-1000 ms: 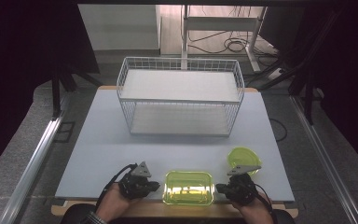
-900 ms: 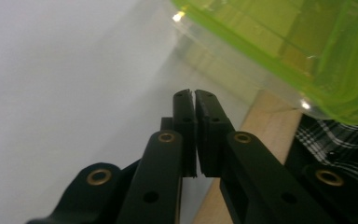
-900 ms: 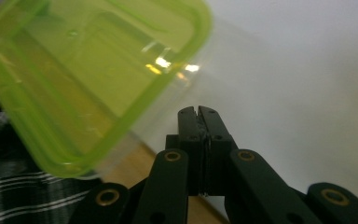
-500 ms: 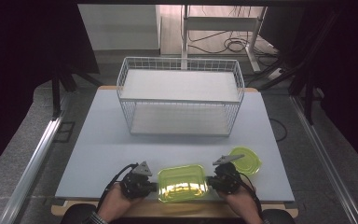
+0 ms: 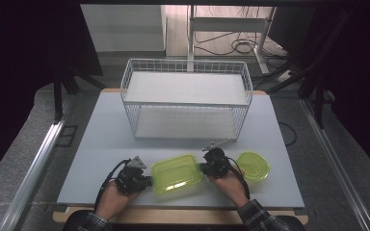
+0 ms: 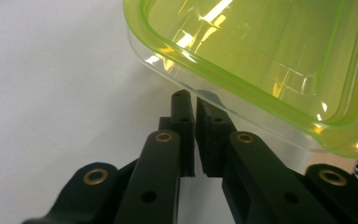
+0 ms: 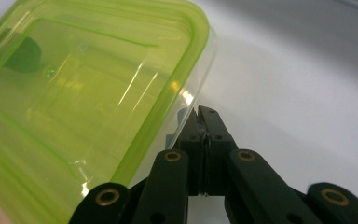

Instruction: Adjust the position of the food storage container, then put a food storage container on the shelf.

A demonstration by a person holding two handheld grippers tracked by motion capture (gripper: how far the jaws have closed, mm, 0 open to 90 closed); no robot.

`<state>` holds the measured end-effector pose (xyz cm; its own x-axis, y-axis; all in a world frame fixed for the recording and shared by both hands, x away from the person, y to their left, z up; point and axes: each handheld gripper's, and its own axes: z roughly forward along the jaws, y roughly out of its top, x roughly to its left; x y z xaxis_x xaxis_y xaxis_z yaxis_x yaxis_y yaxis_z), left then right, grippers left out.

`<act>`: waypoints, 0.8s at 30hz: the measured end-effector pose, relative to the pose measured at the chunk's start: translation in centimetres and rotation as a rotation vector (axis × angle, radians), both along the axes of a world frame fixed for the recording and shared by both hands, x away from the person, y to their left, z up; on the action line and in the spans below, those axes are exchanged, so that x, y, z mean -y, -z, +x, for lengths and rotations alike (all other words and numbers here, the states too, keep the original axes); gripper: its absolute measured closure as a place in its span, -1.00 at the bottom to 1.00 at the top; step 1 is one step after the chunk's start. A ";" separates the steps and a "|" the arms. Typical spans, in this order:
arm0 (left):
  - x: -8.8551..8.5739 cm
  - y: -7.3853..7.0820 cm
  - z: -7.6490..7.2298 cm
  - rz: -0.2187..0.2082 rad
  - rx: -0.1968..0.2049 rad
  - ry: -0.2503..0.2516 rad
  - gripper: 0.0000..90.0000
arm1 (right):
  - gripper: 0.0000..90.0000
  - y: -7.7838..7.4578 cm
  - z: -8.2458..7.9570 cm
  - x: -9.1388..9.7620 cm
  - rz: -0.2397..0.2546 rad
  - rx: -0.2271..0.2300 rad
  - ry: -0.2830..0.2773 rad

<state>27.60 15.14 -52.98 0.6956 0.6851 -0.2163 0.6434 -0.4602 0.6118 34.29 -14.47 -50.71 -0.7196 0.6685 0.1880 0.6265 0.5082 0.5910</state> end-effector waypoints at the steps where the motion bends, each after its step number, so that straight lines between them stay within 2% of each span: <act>1: 0.0 0.0 0.0 0.005 0.005 0.000 0.86 | 0.95 0.1 0.2 -0.1 -0.001 0.003 0.001; 4: -0.1 0.0 0.0 0.007 0.025 -0.007 0.73 | 0.94 0.4 0.5 0.0 -0.008 0.011 0.003; 8: -0.7 -0.2 -0.2 0.031 0.067 -0.041 0.44 | 0.83 0.4 0.2 0.6 -0.027 0.049 0.014; 9: -1.0 -0.2 -0.2 0.032 0.079 -0.055 0.24 | 0.73 0.2 0.0 1.0 -0.024 0.062 0.018; 10: -1.3 -0.2 -0.3 0.029 0.091 -0.069 0.24 | 0.73 0.2 0.0 1.0 -0.024 0.062 0.018; 11: -1.6 -0.2 -0.3 0.017 0.104 -0.083 0.12 | 0.65 0.1 -0.2 1.1 -0.029 0.072 0.025; 12: -2.0 -0.3 -0.3 0.013 0.117 -0.097 -0.04 | 0.52 -0.1 -0.4 1.3 -0.031 0.084 0.030; 13: -2.3 -0.3 -0.3 0.007 0.127 -0.118 -0.24 | 0.30 -0.4 -0.9 1.7 -0.047 0.104 0.029; 14: -2.7 -0.4 -0.2 0.004 0.137 -0.135 -0.24 | 0.30 -0.4 -0.9 1.7 -0.047 0.104 0.029; 17: -3.4 -0.5 -0.2 0.005 0.166 -0.178 -0.49 | 0.08 -0.9 -1.6 2.5 -0.044 0.134 0.048; 19: -3.6 -0.5 -0.2 0.011 0.182 -0.195 -0.60 | -0.01 -1.2 -2.0 3.1 -0.021 0.139 0.054; 21: -3.6 -0.5 -0.3 0.016 0.191 -0.195 -0.76 | -0.15 -1.4 -2.3 3.7 -0.002 0.143 0.057; 24: -3.4 -0.5 -0.3 0.022 0.207 -0.183 -0.81 | -0.22 -1.4 -2.4 3.9 0.010 0.144 0.059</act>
